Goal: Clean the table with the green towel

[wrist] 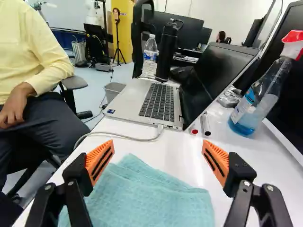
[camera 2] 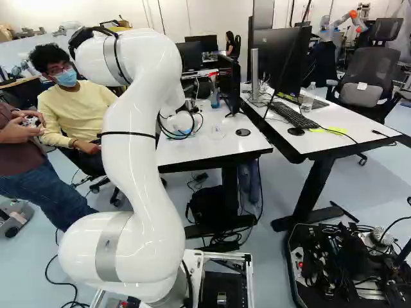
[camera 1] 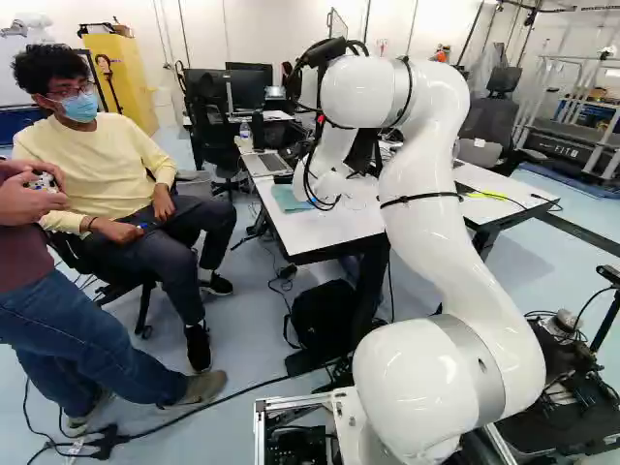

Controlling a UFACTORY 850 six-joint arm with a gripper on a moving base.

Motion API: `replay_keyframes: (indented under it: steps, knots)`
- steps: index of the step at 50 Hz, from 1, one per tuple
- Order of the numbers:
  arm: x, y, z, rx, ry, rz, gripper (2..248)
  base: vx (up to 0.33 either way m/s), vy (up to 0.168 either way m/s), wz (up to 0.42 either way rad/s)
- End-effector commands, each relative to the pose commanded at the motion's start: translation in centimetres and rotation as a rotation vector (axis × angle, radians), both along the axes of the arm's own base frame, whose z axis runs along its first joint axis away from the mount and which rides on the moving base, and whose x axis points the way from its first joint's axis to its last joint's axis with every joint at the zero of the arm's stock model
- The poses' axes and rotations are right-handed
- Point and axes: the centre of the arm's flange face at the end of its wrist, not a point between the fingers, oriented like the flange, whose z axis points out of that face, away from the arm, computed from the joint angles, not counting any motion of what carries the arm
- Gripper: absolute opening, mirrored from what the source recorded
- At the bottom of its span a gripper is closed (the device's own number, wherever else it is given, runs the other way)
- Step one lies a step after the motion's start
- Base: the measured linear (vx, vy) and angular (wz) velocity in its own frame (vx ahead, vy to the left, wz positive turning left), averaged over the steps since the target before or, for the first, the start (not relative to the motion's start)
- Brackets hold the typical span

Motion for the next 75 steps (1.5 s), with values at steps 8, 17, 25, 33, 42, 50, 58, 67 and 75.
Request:
replay_keyframes:
  steps: [8,17,25,33,42,50,58,67,75]
  knots:
    - [0.0,0.0,-0.1,0.000,0.001,0.000,247,0.000,0.000,0.000]
    - [0.0,0.0,-0.9,-0.001,0.013,0.000,247,0.000,0.000,0.000]
    - [0.1,0.0,-1.9,-0.002,0.025,0.000,247,0.000,0.000,0.000]
    - [0.1,0.0,-2.5,-0.002,0.032,0.000,247,0.000,0.000,0.000]
    - [0.1,0.0,-2.6,-0.002,0.034,0.000,247,0.000,0.000,0.000]
    - [0.1,0.0,-2.4,-0.002,0.032,0.000,247,0.000,0.000,0.000]
    - [0.1,0.0,-1.7,-0.002,0.022,0.000,247,0.000,0.000,0.000]
    - [0.0,0.0,-0.6,-0.001,0.008,0.000,247,0.000,0.000,0.000]
    - [0.0,0.0,0.4,0.000,-0.005,0.000,247,0.000,0.000,0.000]
